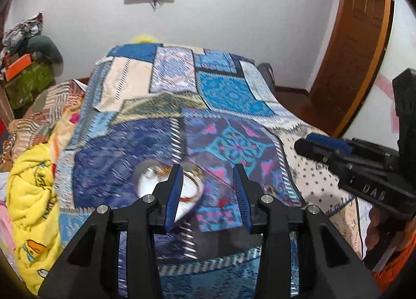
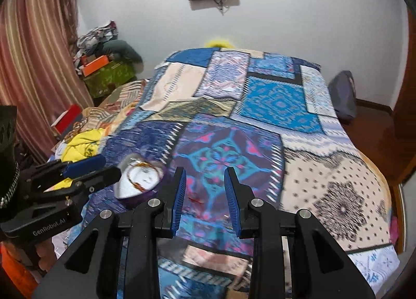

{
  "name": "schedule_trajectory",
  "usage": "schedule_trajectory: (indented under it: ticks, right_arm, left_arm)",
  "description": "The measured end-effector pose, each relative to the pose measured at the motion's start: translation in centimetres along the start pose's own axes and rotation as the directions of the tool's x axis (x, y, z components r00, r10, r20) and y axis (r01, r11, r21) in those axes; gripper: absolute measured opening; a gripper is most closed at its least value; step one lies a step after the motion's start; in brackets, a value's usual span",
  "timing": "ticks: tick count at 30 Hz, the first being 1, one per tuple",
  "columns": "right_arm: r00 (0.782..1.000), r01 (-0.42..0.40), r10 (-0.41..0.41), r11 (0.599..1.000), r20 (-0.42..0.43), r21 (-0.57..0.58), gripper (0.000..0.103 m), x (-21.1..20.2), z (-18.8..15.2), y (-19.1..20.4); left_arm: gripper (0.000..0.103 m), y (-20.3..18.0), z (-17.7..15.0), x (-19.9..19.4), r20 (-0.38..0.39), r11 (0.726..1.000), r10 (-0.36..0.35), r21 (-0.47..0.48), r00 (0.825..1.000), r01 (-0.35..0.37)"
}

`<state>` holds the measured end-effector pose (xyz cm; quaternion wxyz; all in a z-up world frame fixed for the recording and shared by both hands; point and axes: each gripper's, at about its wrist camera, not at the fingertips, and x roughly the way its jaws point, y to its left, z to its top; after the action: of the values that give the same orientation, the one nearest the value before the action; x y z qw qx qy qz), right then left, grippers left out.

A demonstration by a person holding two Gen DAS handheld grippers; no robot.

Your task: Organize jewelry

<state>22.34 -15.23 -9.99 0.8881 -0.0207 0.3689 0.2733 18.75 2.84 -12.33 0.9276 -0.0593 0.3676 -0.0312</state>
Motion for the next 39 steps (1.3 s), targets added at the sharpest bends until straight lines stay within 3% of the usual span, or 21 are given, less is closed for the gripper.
schedule_trajectory:
  ticks: [9, 17, 27, 37, 39]
  right_arm:
    - [0.996, 0.044, -0.039, 0.997, -0.075, 0.064, 0.027, 1.0, -2.6, -4.0]
    - [0.983, 0.028, -0.015, 0.997, -0.184, 0.068, 0.028, 3.3, -5.3, -4.9]
    - [0.972, -0.037, 0.042, 0.999, -0.232, 0.025, 0.028, 5.6, -5.7, -3.4]
    - [0.966, -0.034, 0.038, 0.999, -0.256, 0.02, 0.028, 7.9, -5.4, -2.7]
    - [0.966, -0.026, 0.027, 1.0, -0.256, 0.008, 0.028, 8.2, -5.5, -2.6]
  left_arm:
    - [0.039, -2.0, -2.3, 4.2, -0.119, 0.999, -0.03, 0.016, 0.992, 0.032]
    - [0.039, -1.7, -4.7, 7.7, -0.22, 1.0, -0.016, 0.015, 0.975, 0.019]
    - [0.038, -1.3, -4.6, 9.6, -0.234, 1.0, -0.015, 0.012, 0.972, 0.019]
    - [0.012, -2.0, -4.5, 10.9, -0.246, 0.997, -0.035, 0.054, 0.969, 0.05]
    - [0.011, -2.0, -4.5, 11.0, -0.245, 0.997, -0.042, 0.053, 0.969, 0.057]
